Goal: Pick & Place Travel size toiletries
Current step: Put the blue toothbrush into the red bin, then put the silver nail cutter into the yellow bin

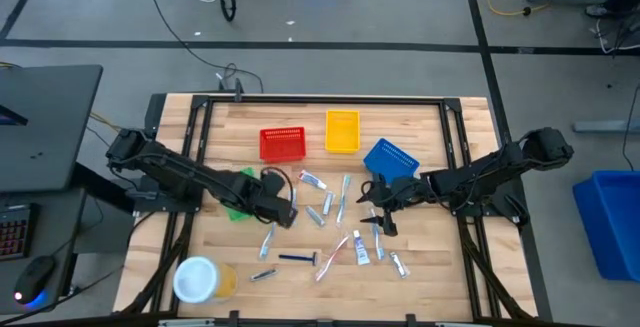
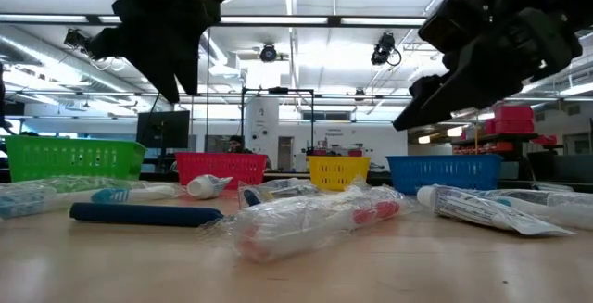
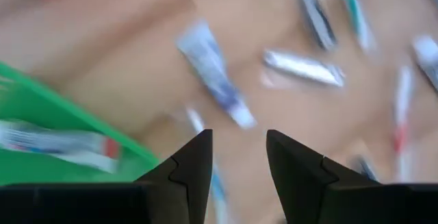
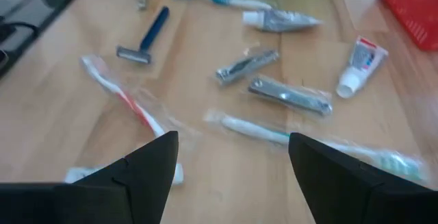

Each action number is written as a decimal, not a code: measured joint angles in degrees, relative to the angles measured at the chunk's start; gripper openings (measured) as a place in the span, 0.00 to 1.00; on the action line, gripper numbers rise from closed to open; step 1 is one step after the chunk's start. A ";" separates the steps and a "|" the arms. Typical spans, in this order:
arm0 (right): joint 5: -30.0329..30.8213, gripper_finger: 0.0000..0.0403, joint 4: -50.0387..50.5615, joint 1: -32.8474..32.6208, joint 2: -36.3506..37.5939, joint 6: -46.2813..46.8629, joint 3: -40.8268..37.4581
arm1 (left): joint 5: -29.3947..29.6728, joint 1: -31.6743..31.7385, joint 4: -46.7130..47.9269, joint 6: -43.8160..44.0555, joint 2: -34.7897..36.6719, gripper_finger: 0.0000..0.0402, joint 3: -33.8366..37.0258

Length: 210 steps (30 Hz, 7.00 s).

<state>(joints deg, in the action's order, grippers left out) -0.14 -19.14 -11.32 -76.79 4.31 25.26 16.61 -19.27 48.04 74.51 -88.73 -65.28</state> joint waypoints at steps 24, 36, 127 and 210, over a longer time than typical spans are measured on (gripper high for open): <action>0.11 0.75 -2.21 -0.40 -0.01 1.49 0.00 | -9.77 -11.47 -1.53 16.33 -10.18 0.36 1.40; 3.55 0.74 -3.54 -0.40 -0.79 4.23 -0.04 | -9.01 -11.42 -2.25 15.68 -14.46 0.36 1.38; 4.60 0.56 -9.53 -11.15 -7.25 23.42 -0.06 | 19.53 37.34 31.83 -51.36 -2.90 0.09 -24.86; 19.43 0.60 -17.20 -12.11 -8.59 10.47 -0.04 | 20.09 -2.74 -35.19 -40.92 8.73 0.27 13.94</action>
<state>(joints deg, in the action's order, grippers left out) 19.29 -36.34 -23.43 -85.38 14.78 25.21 36.70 -22.02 12.85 33.59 -80.01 -51.33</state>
